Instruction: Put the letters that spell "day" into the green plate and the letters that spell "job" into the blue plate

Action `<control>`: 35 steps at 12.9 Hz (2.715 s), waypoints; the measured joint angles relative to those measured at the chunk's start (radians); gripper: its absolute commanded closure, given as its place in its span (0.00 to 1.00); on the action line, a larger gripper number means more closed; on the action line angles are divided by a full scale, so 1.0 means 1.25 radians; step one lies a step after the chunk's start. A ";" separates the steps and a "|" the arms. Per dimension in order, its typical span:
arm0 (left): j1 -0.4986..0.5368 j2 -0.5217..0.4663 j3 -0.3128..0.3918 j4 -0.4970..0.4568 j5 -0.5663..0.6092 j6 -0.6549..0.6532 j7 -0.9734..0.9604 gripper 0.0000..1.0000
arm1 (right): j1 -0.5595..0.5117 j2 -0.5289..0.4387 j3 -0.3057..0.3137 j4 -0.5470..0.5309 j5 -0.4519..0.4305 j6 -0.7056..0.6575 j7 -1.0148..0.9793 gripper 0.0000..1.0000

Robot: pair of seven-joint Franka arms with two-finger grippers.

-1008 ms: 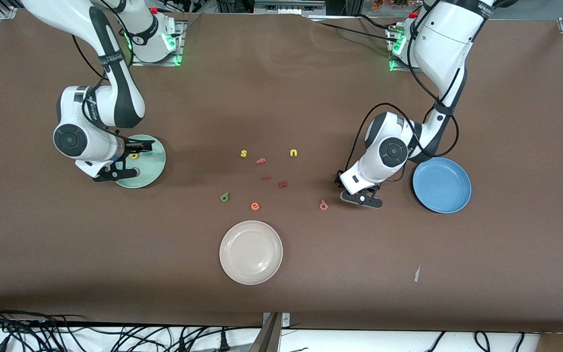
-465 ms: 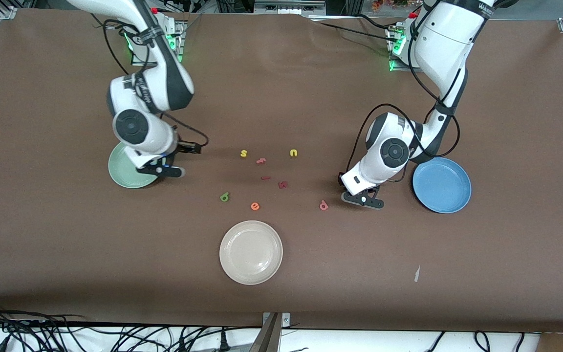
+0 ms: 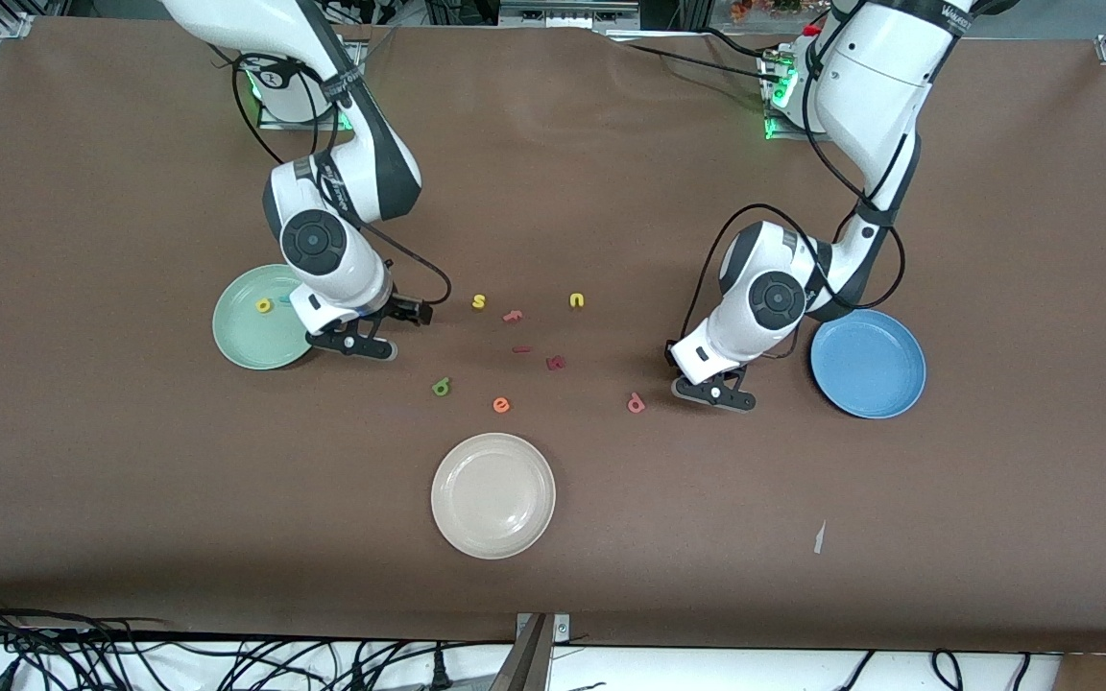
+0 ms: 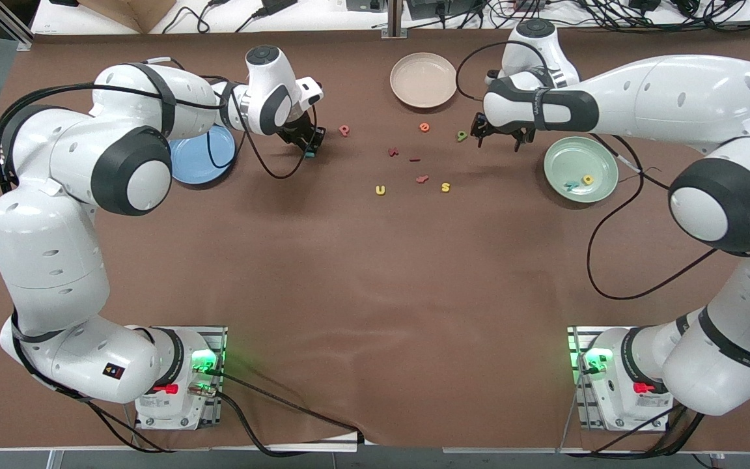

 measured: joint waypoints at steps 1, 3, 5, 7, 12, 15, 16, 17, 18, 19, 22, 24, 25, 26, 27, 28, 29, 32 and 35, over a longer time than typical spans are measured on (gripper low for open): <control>0.008 -0.006 0.001 0.004 0.000 0.000 0.000 0.72 | 0.000 0.031 0.000 0.040 0.000 0.005 0.000 0.08; 0.038 -0.033 0.004 0.010 0.000 -0.014 0.002 0.71 | 0.001 0.108 0.001 0.142 0.006 0.006 0.013 0.12; 0.080 -0.075 0.005 0.011 0.000 -0.070 0.030 0.71 | 0.001 0.182 0.001 0.208 0.025 0.015 0.049 0.19; 0.134 -0.118 0.006 0.006 0.000 -0.136 0.094 0.71 | 0.000 0.238 0.001 0.243 0.031 0.048 0.064 0.20; 0.293 -0.194 0.011 -0.097 0.000 -0.170 0.339 0.70 | 0.003 0.280 0.002 0.262 0.032 0.112 0.069 0.35; 0.323 -0.213 0.011 -0.169 0.000 -0.171 0.380 0.33 | 0.006 0.281 0.002 0.265 0.032 0.112 0.069 0.35; 0.323 -0.216 0.010 -0.190 0.000 -0.170 0.381 0.22 | 0.009 0.281 0.003 0.265 0.032 0.112 0.069 0.35; 0.323 -0.217 0.009 -0.201 0.000 -0.168 0.381 0.19 | 0.013 0.281 0.004 0.265 0.032 0.112 0.069 0.35; 0.323 -0.218 0.008 -0.203 0.000 -0.167 0.381 0.19 | 0.017 0.281 0.004 0.265 0.032 0.112 0.069 0.37; 0.323 -0.220 0.007 -0.203 0.000 -0.165 0.381 0.19 | 0.021 0.281 0.004 0.265 0.032 0.111 0.069 0.52; 0.306 -0.231 -0.005 -0.188 -0.017 -0.160 0.381 0.19 | 0.025 0.280 0.004 0.266 0.032 0.111 0.068 0.87; 0.231 -0.224 -0.010 -0.157 -0.095 -0.156 0.381 0.19 | 0.025 0.277 0.003 0.269 0.032 0.101 0.067 0.90; 0.180 -0.211 -0.011 -0.142 -0.114 -0.142 0.379 0.19 | 0.025 0.277 0.003 0.271 0.032 0.093 0.065 0.90; 0.132 -0.195 -0.012 -0.132 -0.121 -0.113 0.374 0.19 | 0.025 0.277 0.003 0.274 0.032 0.079 0.053 0.90; 0.089 -0.176 -0.012 -0.126 -0.122 -0.081 0.365 0.19 | 0.025 0.274 0.001 0.277 0.032 0.048 0.026 0.90; 0.055 -0.155 -0.009 -0.125 -0.122 -0.052 0.362 0.19 | 0.025 0.267 -0.004 0.279 0.032 0.014 -0.008 0.90; 0.027 -0.133 -0.001 -0.124 -0.122 -0.018 0.362 0.19 | 0.021 0.256 -0.012 0.280 0.032 -0.026 -0.046 0.90; -0.047 -0.080 0.051 -0.119 -0.122 0.045 0.366 0.23 | -0.021 0.196 -0.046 0.276 0.034 -0.162 -0.216 0.91; -0.085 -0.070 0.087 -0.113 -0.119 0.048 0.376 0.26 | -0.078 0.120 -0.090 0.214 0.038 -0.256 -0.410 0.91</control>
